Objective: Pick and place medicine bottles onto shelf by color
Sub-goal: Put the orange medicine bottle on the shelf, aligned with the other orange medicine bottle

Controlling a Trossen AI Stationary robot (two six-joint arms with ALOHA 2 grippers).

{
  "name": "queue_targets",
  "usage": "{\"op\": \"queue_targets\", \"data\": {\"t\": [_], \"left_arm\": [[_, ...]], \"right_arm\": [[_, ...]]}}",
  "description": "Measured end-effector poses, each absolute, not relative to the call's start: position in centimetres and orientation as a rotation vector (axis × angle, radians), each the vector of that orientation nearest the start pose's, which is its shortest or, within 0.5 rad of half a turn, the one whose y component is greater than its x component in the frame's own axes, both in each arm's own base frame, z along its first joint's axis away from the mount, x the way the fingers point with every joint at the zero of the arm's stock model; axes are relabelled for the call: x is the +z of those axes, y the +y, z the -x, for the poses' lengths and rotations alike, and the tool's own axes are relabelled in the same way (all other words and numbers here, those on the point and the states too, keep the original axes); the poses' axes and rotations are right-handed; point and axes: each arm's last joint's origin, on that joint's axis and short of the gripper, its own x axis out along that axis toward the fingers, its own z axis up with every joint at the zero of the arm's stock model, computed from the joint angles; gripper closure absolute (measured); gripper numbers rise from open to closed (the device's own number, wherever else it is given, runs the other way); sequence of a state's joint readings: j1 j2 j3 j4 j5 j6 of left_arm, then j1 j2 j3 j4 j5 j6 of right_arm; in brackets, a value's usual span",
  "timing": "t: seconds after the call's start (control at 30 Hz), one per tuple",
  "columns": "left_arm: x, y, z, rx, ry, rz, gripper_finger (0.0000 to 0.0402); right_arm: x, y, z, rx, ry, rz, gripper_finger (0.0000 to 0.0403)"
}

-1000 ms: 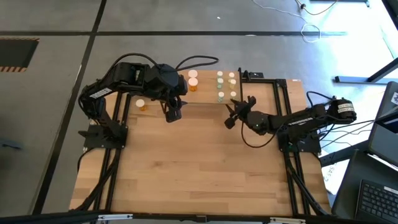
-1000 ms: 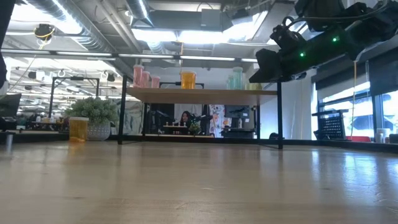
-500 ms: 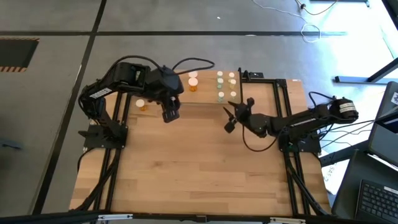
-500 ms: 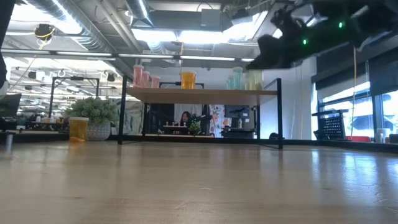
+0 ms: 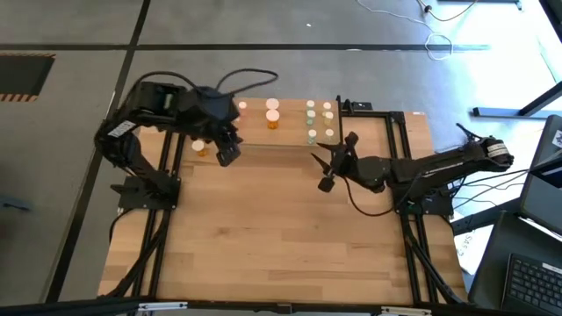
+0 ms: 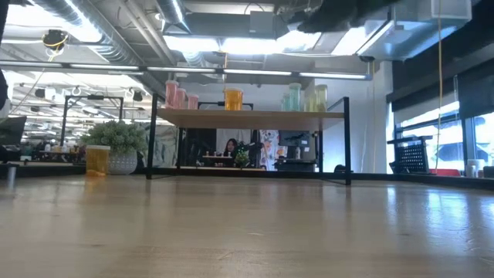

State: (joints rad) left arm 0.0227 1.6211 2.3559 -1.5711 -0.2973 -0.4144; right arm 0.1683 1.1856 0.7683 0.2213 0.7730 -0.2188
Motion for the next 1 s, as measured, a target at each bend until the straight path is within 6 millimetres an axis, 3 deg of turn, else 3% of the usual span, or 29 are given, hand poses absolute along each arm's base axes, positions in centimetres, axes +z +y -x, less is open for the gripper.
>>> {"op": "queue_targets", "data": {"t": [0.23, 0.57, 0.8, 1.0], "left_arm": [[50.4, 1.4, -21.3, 0.515, 0.742, 0.323, 0.0244], [46.4, 1.4, -18.4, 0.671, 0.811, 0.506, 0.0244], [44.4, 2.2, -16.8, 0.823, 0.796, 0.677, 0.0244], [43.2, 3.2, -15.8, 0.842, 0.842, 0.769, 0.0244]], "right_arm": [[33.0, 3.2, -24.9, -0.522, 0.347, 0.343, 0.0241], [39.0, 4.2, -22.9, -0.465, 0.385, 0.310, 0.0241], [41.9, 4.6, -21.4, -0.410, 0.409, 0.326, 0.0241], [43.8, 4.8, -20.4, -0.211, 0.415, 0.284, 0.0241]]}}
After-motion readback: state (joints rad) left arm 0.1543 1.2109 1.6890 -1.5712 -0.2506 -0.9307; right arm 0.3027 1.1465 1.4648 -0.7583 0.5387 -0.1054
